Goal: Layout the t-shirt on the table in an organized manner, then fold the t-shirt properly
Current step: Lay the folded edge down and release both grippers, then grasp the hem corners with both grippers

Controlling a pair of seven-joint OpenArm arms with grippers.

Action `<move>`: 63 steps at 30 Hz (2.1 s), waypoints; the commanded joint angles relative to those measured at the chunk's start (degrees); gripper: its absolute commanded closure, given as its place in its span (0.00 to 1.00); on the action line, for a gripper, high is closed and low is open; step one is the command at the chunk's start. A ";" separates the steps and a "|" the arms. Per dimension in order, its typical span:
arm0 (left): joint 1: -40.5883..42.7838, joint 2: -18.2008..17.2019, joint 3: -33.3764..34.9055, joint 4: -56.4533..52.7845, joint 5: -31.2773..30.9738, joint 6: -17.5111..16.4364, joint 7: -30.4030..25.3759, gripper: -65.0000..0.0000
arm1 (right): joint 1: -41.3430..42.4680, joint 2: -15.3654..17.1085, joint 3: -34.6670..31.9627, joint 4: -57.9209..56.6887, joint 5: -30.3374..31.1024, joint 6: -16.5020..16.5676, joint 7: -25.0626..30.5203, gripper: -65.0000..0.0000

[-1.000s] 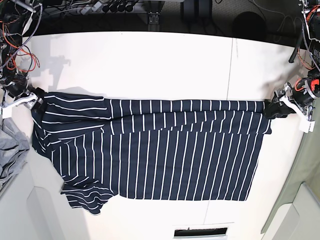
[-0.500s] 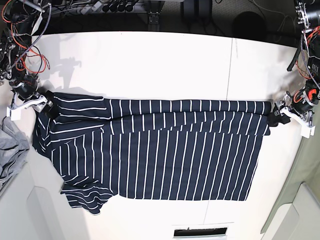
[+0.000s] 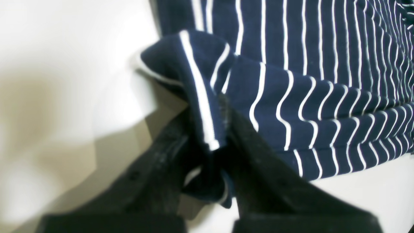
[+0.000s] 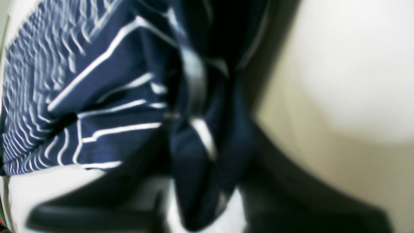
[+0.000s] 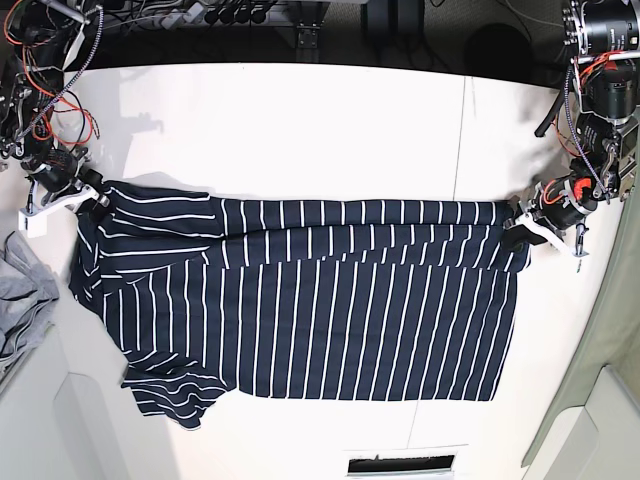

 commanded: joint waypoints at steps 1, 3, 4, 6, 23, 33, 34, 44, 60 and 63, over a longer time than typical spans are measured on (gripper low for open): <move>-0.26 -0.85 0.04 0.33 1.51 0.31 2.03 1.00 | 0.66 0.83 0.04 0.59 0.13 0.57 -0.46 1.00; -0.26 -1.25 0.04 0.46 1.44 0.28 4.44 1.00 | 0.66 1.18 0.07 0.70 1.11 1.14 -2.60 1.00; -0.04 -1.55 0.04 0.81 1.33 0.26 5.81 1.00 | 0.63 1.31 0.09 0.96 1.99 1.14 -4.02 1.00; 1.60 -2.45 0.04 2.78 1.25 0.26 7.39 1.00 | 0.15 1.81 0.15 1.68 3.93 1.14 -7.15 1.00; 27.71 -8.55 -5.29 33.09 -3.50 2.60 6.78 1.00 | -19.85 6.23 0.50 21.59 12.24 1.55 -9.27 1.00; 31.15 -8.55 -5.44 37.97 -5.14 -0.47 10.14 0.99 | -26.56 6.97 4.50 25.51 14.38 1.53 -9.90 1.00; 31.19 -8.55 -5.44 37.99 -5.62 -0.47 10.80 0.93 | -26.88 6.99 4.74 25.51 14.36 1.49 -10.03 1.00; 31.10 -8.59 -5.44 37.99 -6.93 -0.47 9.27 0.61 | -27.67 7.02 5.11 25.53 14.75 1.49 -9.40 0.84; 30.82 -8.59 -6.75 52.00 -11.82 -0.47 13.11 0.53 | -16.44 8.85 14.84 26.03 10.56 0.61 -2.71 0.51; 30.88 -8.57 -6.75 51.98 -11.37 -0.47 13.18 0.53 | -11.37 8.87 12.41 24.72 7.80 0.37 -0.37 0.51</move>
